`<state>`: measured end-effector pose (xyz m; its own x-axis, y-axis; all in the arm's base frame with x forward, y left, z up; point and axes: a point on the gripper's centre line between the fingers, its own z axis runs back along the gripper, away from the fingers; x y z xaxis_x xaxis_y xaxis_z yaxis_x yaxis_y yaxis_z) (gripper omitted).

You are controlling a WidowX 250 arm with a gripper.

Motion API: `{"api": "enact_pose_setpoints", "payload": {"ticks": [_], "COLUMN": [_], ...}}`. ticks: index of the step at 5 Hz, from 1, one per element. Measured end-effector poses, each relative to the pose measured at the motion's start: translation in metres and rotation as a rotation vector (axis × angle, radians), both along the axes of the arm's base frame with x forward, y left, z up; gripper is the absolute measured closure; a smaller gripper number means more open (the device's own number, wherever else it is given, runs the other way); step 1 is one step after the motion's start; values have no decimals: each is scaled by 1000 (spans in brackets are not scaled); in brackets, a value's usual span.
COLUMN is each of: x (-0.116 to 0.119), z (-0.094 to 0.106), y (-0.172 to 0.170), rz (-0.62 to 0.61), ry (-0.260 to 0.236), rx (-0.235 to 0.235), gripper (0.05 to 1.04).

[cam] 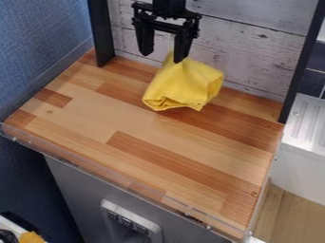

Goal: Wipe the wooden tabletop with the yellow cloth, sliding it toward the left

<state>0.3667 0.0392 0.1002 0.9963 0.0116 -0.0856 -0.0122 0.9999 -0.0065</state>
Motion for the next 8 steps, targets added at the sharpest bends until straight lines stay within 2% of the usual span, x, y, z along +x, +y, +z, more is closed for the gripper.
{"api": "enact_pose_setpoints", "payload": {"ticks": [2,5,6,8], "x": [10,24,26,32], "z": [-8,-13,-11,-13], "y": [-8,-20,-24,-24], "rz": [167,444,518,617], "ry": [-22,-88,-100,-136], "rx": [5,42,48,47], "gripper": [88,84,136,704]}}
